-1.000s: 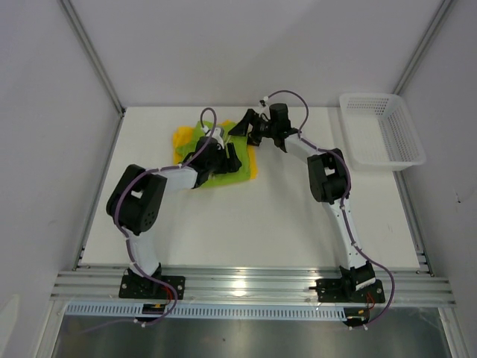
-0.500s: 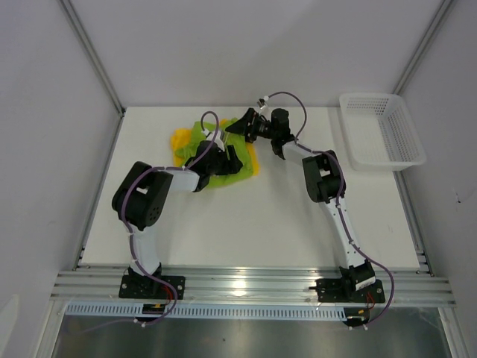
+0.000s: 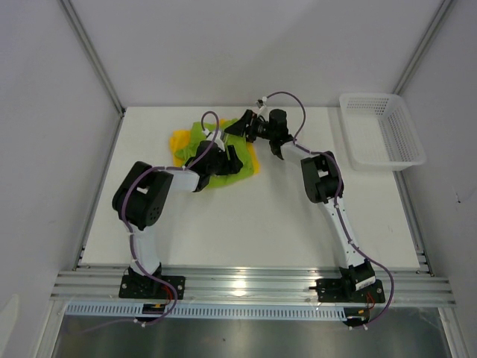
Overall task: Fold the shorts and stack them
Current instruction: Neatly place the folded shorts to the corner
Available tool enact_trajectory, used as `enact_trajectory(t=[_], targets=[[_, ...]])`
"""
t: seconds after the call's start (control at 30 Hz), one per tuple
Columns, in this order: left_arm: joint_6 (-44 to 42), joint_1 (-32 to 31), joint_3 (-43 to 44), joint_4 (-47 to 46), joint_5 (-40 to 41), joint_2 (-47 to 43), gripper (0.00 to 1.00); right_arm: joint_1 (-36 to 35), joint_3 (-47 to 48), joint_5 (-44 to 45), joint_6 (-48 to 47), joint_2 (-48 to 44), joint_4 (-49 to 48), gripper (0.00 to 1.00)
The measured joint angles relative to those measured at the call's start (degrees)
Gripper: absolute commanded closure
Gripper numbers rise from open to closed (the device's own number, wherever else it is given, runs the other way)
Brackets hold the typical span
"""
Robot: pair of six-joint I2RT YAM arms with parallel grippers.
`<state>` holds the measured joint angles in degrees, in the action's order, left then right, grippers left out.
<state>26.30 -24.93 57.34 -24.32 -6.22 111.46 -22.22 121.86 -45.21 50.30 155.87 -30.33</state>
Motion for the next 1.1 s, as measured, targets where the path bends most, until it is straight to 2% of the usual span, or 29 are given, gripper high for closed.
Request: enact_trajectory(t=[0.3, 0.67, 0.8, 0.87, 1.1], targets=[[-0.31, 0.0, 0.9, -0.02, -0.35, 0.83, 0.29, 0.22, 0.09, 8.26, -4.66, -0.68, 4.5, 0.01], [-0.46, 0.0, 1.62, 0.85, -0.63, 1.09, 0.29, 1.18, 0.2, 20.74, -11.54, -6.25, 12.31, 0.01], [-0.46, 0.0, 1.73, 1.07, -0.72, 1.09, 0.27, 2.6, -3.21, 21.9, -11.37, -10.05, 11.19, 0.01], [-0.44, 0.11, 1.95, 1.33, -1.49, 1.09, 0.21, 3.17, -3.82, 21.84, -11.56, -11.28, 11.45, 0.01], [0.48, 1.4, 2.01, 6.64, -6.58, -2.86, 0.15, 5.07, -7.39, 19.34, -16.5, -17.99, 20.15, 0.05]])
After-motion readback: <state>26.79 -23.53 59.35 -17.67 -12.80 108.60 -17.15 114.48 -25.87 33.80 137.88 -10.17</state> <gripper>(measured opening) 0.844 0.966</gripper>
